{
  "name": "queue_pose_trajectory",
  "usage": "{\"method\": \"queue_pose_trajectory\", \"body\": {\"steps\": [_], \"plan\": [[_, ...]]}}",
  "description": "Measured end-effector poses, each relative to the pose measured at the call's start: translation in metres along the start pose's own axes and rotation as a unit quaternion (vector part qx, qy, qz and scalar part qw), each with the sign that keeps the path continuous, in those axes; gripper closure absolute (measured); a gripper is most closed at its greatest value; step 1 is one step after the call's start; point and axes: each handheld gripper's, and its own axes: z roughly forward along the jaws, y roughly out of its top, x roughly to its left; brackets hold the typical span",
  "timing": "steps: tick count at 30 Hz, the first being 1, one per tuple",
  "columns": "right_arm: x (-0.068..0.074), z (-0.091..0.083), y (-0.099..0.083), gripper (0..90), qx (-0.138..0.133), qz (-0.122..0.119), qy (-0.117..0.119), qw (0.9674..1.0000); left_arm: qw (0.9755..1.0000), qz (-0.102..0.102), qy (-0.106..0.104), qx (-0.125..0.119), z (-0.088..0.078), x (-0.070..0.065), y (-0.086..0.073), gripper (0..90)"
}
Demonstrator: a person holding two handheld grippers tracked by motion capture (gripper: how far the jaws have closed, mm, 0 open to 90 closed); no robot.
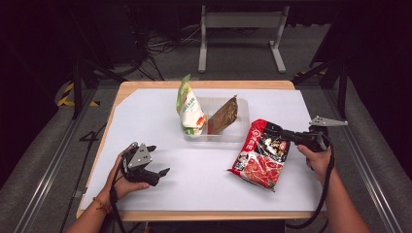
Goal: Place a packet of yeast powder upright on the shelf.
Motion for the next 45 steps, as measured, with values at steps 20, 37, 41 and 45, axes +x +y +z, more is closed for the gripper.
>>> {"method": "queue_pose_trajectory", "body": {"steps": [20,37,41,45], "plan": [[0.046,-0.027,0.026,87.3,-0.025,-0.020,0.002,0.9995,1.0000,0.001,0.010,-0.002,-0.002,-0.001,0.000,10.9],[0.078,-0.042,0.042,87.7,-0.044,-0.057,0.020,0.9972,1.0000,-0.001,0.008,-0.002,-0.002,-0.001,0.000,10.8],[0.094,-0.043,0.047,87.9,-0.059,-0.076,0.020,0.9952,0.9999,-0.003,0.009,-0.003,-0.002,-0.002,0.000,10.9],[0.104,-0.045,0.051,88.1,-0.072,-0.086,0.022,0.9934,0.9999,-0.004,0.009,-0.003,-0.002,-0.001,0.000,10.9]]}}
